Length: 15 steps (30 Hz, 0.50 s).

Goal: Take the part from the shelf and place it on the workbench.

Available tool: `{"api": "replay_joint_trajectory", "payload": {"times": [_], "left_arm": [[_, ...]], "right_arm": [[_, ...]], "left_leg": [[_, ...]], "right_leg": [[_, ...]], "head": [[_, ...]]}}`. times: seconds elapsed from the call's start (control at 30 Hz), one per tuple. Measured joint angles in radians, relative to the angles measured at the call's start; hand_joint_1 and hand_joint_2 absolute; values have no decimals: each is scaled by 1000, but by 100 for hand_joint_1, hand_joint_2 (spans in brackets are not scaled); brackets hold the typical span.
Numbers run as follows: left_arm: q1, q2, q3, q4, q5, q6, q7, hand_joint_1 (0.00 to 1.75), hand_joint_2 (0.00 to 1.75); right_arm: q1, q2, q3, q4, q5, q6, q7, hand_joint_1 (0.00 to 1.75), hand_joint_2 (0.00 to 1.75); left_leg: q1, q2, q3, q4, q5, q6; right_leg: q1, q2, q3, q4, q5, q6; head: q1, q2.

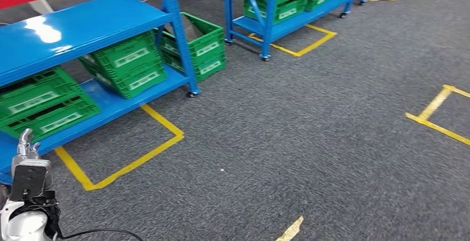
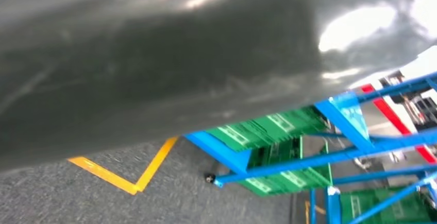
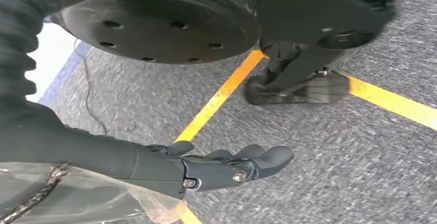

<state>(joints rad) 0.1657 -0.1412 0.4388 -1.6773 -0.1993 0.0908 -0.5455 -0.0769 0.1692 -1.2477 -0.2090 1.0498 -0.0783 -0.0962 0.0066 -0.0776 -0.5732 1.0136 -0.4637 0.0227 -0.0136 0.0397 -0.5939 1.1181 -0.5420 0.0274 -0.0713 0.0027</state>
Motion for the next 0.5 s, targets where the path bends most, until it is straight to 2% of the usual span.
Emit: {"api": "replay_joint_trajectory", "payload": {"times": [0.03,0.07,0.1,0.13,0.17,0.23,0.3,0.33,0.37,0.4,0.43,0.47,0.5], "left_arm": [[0,-2,4,0,4,4,0,0,0],[1,-4,9,-1,9,8,0,0,0],[2,-5,17,-1,15,12,0,0,0],[4,-7,29,-1,21,15,0,0,0],[6,-8,43,-1,26,18,-1,0,0],[5,-10,79,-1,34,20,-6,0,0],[0,-15,116,0,40,17,-11,0,0],[0,-19,132,1,42,14,-12,0,0],[0,-23,148,3,45,13,-13,0,0],[1,-27,165,5,48,12,-13,0,0],[-1,-30,184,8,53,10,-14,0,0],[-4,-33,204,12,59,8,-15,0,0],[-9,-34,225,16,64,6,-17,0,0]], "right_arm": [[1,0,-1,0,0,-1,3,0,175],[2,0,-1,0,0,-1,3,0,175],[4,0,-2,0,0,-1,1,0,175],[4,0,-2,0,1,0,-3,0,175],[4,0,-2,0,1,0,-8,0,175],[4,0,-3,0,1,1,-19,0,175],[6,0,-4,0,1,1,-21,0,175],[8,0,-4,0,2,2,-18,0,175],[9,0,-4,0,2,2,-14,0,175],[9,0,-5,0,3,2,-11,0,175],[9,0,-5,0,4,2,-9,0,175],[8,0,-5,0,5,2,-8,0,175],[7,0,-5,0,7,2,-9,0,175]], "left_leg": [[0,-13,-3,4,-1,-5],[0,-24,-8,7,-1,-11],[2,-36,-12,8,0,-18],[4,-48,-17,8,3,-26],[6,-47,-19,8,4,-32],[4,-3,-35,41,-19,-42],[3,53,-81,144,-76,-49],[4,62,-110,207,-104,-52],[4,67,-131,254,-119,-53],[5,69,-137,270,-115,-54],[5,72,-124,248,-94,-53],[4,80,-95,193,-61,-49],[0,99,-60,127,-33,-44]], "right_leg": [[-4,25,26,-55,19,-1],[-6,46,42,-86,25,-3],[-6,54,48,-95,20,-6],[-4,45,51,-99,21,-10],[-4,33,51,-100,23,-16],[-6,7,55,-105,25,-28],[-4,-24,58,-107,23,-37],[-2,-40,59,-107,21,-39],[0,-56,60,-107,19,-41],[1,-71,61,-107,17,-41],[2,-85,63,-107,14,-41],[3,-98,67,-107,12,-41],[5,-110,71,-107,8,-39]], "head": [[0,0],[-1,0],[-1,0],[-1,0],[-1,0],[-7,0],[-12,0],[-12,0],[-12,0],[-12,0],[-12,0],[-12,0],[-12,0]]}}
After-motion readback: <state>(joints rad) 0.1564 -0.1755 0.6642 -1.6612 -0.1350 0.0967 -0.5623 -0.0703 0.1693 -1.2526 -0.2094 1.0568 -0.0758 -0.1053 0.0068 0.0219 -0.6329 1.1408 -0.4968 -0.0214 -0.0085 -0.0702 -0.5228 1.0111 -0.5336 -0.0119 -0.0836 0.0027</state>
